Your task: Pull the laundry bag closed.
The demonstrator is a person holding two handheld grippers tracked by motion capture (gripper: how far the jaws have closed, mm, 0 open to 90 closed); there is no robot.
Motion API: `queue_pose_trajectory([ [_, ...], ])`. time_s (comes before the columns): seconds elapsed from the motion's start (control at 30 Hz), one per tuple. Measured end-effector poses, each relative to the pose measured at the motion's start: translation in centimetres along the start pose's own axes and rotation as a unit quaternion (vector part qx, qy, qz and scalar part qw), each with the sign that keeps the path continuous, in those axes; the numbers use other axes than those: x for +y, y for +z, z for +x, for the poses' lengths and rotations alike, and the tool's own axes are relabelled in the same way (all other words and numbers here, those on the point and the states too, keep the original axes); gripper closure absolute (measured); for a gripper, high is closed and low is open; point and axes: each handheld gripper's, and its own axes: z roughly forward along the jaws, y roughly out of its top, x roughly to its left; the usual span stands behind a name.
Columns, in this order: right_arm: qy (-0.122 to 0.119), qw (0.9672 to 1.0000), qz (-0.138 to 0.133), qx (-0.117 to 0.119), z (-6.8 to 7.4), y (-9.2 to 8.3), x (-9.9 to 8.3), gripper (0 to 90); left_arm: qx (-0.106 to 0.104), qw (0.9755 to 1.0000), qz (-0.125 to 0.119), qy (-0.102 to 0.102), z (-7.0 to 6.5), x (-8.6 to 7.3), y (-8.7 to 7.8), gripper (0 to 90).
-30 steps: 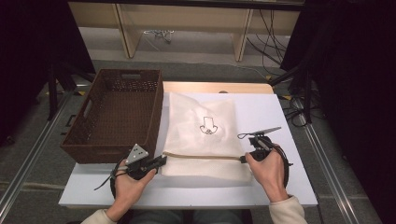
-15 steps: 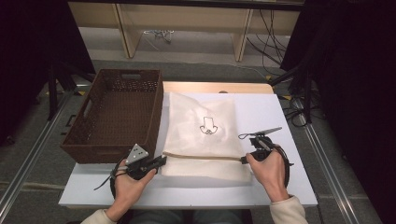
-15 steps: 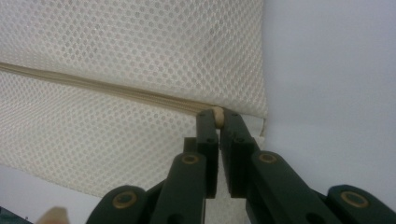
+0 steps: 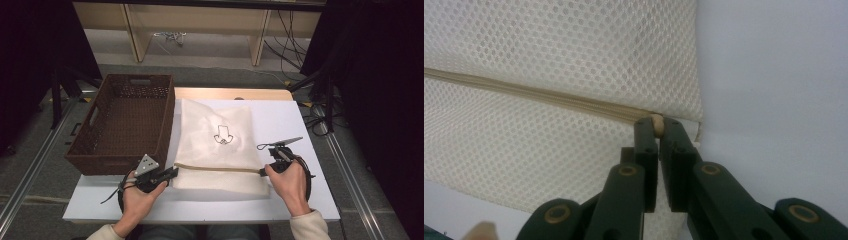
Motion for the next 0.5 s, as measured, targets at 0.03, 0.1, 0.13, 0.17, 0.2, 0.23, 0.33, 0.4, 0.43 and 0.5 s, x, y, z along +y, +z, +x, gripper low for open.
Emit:
queue_pose_trajectory([
  [0.03, -0.018, 0.9998, -0.013, 0.004, -0.31, 0.15, 0.00, 87.6, 0.001, 1.0000, 0.001, 0.002, -0.01, 0.00, 0.00, 85.2],
  [0.1, -0.007, 1.0000, -0.002, 0.001, -0.19, 0.08, -0.01, 87.6, 0.001, 1.0000, 0.001, 0.002, -0.02, 0.00, 0.00, 85.2],
  [0.13, -0.005, 1.0000, -0.006, -0.002, -0.17, 0.11, -0.05, 87.5, 0.001, 1.0000, 0.000, 0.002, 0.00, -0.01, 0.00, 85.2],
  [0.17, -0.001, 1.0000, -0.001, 0.000, -0.13, 0.04, -0.06, 87.6, 0.001, 1.0000, 0.001, 0.002, 0.00, -0.01, -0.01, 85.2],
  [0.2, 0.003, 1.0000, 0.001, -0.003, -0.13, 0.07, -0.05, 87.6, 0.002, 1.0000, 0.001, 0.003, -0.02, -0.01, -0.03, 85.2],
  [0.23, 0.005, 0.9999, 0.001, -0.010, -0.13, 0.08, -0.05, 87.6, 0.003, 1.0000, 0.002, 0.003, -0.05, 0.00, -0.04, 85.2],
  [0.33, -0.019, 0.9998, -0.006, -0.001, -0.68, 0.17, -0.03, 87.6, 0.001, 1.0000, 0.002, 0.004, -0.04, -0.02, -0.01, 85.2],
  [0.4, -0.035, 0.9992, -0.017, -0.002, -0.92, 0.32, -0.02, 87.6, 0.003, 1.0000, 0.002, 0.004, -0.06, -0.02, -0.03, 85.2],
  [0.43, -0.035, 0.9992, -0.017, -0.002, -0.92, 0.32, -0.02, 87.6, 0.000, 1.0000, 0.002, 0.003, -0.02, -0.02, -0.01, 85.2],
  [0.5, -0.019, 0.9998, -0.007, -0.005, -0.70, 0.24, -0.04, 87.6, 0.002, 1.0000, 0.002, 0.004, -0.05, -0.01, -0.03, 85.2],
])
